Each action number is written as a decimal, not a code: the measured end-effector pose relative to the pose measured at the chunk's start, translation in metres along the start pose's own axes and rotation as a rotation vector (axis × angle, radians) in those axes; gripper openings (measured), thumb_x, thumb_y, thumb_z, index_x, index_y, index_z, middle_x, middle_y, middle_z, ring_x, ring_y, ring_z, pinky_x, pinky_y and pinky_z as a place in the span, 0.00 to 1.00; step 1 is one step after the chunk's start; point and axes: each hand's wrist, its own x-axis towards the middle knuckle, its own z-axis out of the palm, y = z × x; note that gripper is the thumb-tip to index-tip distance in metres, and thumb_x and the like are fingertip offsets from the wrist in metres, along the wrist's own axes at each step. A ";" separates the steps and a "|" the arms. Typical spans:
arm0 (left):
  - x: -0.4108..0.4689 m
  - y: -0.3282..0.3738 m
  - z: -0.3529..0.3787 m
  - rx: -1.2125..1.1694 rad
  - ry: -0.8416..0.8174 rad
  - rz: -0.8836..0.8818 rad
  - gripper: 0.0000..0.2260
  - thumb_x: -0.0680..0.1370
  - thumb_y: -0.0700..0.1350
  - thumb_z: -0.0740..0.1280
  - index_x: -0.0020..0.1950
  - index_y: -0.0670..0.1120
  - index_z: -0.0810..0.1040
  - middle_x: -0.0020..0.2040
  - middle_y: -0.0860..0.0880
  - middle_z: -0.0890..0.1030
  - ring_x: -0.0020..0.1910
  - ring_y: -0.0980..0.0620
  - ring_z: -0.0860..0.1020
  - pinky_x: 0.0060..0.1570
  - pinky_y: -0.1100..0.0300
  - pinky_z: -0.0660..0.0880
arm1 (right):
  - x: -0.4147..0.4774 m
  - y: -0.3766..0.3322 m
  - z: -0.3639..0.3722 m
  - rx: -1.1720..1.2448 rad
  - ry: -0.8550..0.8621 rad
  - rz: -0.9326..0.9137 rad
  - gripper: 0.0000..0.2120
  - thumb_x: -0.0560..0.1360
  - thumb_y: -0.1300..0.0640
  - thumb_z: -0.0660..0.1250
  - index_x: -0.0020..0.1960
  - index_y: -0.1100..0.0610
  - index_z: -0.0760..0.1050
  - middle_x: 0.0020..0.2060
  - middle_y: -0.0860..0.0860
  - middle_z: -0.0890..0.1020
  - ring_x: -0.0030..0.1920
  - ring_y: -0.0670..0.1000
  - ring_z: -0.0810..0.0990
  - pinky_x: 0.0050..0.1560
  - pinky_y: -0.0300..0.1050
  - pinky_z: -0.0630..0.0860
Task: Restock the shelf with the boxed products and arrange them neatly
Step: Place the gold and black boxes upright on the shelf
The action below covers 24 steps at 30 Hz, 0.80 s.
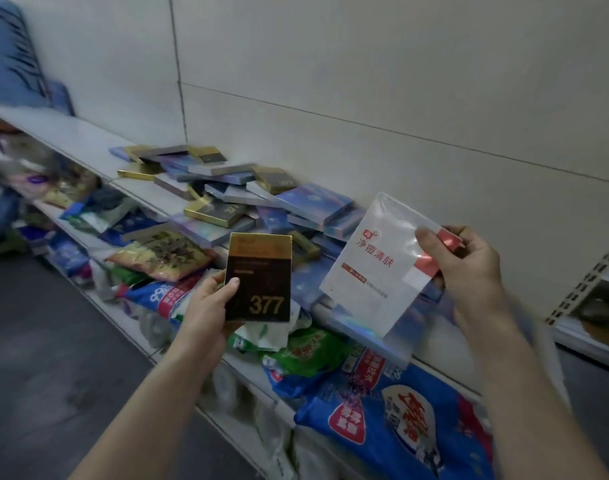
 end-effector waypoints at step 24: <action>0.092 0.081 -0.427 0.007 0.527 -0.092 0.10 0.82 0.40 0.59 0.63 0.45 0.72 0.47 0.47 0.80 0.41 0.51 0.78 0.42 0.56 0.75 | -0.130 0.157 0.505 -0.149 -0.510 0.411 0.10 0.75 0.54 0.72 0.51 0.60 0.77 0.43 0.51 0.85 0.38 0.43 0.84 0.33 0.34 0.76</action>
